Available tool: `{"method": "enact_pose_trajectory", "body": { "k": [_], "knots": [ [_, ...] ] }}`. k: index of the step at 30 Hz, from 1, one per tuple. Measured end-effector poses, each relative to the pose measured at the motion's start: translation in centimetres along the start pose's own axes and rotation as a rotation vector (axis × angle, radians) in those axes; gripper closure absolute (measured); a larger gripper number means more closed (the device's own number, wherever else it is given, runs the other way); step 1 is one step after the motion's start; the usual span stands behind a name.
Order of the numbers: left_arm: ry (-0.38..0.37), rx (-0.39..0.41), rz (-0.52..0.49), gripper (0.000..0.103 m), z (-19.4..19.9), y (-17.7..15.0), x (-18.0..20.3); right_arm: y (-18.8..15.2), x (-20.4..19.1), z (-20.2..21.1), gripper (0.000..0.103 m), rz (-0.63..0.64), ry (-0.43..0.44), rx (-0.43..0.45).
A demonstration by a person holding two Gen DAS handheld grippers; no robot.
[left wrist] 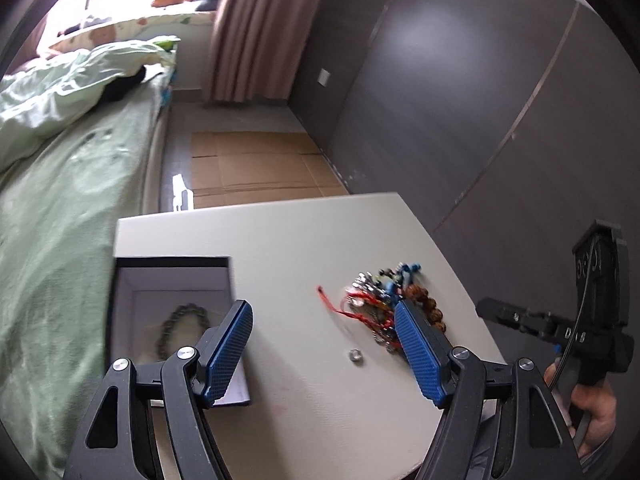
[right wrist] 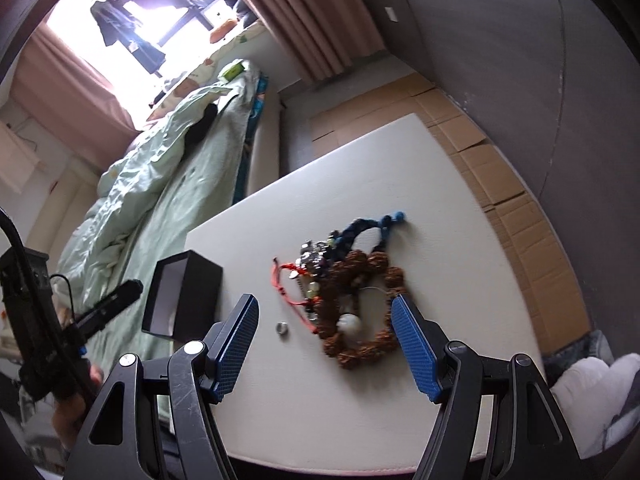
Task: Organize jewelry
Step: 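Grasp the red string bracelet with the left gripper from the pile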
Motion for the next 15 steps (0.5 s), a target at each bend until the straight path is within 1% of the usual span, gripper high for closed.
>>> {"method": "enact_pose_trajectory", "body": {
  "k": [3,5,8,11,13,15],
  "knots": [
    [-0.009,-0.040,-0.015,0.029,-1.3,-0.1,1.1,0.1,1.0,-0.2,0.034,-0.025,-0.002,-0.007],
    [-0.016,-0.066,-0.024,0.029,-2.0,0.1,1.7,0.1,1.5,-0.4,0.034,-0.037,-0.019,-0.012],
    [-0.012,-0.108,-0.033,0.030,-2.9,0.6,2.4,0.0,2.3,-0.5,0.034,-0.065,-0.024,-0.022],
    [-0.005,-0.142,-0.033,0.034,-4.1,1.1,2.9,0.1,2.7,-0.2,0.034,-0.070,-0.027,-0.011],
    [-0.017,-0.176,-0.013,0.037,-5.2,1.2,2.9,0.2,2.9,-0.2,0.034,-0.073,-0.035,-0.008],
    [-0.029,-0.224,0.018,0.045,-6.8,1.2,2.7,0.3,3.3,-0.4,0.034,-0.081,-0.048,-0.012]
  ]
}}
Point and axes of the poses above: each gripper's, at about its wrist camera, not at the fingertips, and z roughly against the way its jaws point, x to its right, y to its top, the point moved 2 cm from there along -z, roughly the way its jaws point, and after that the axes turned 1 degree about -z, right-handed, at the moved point
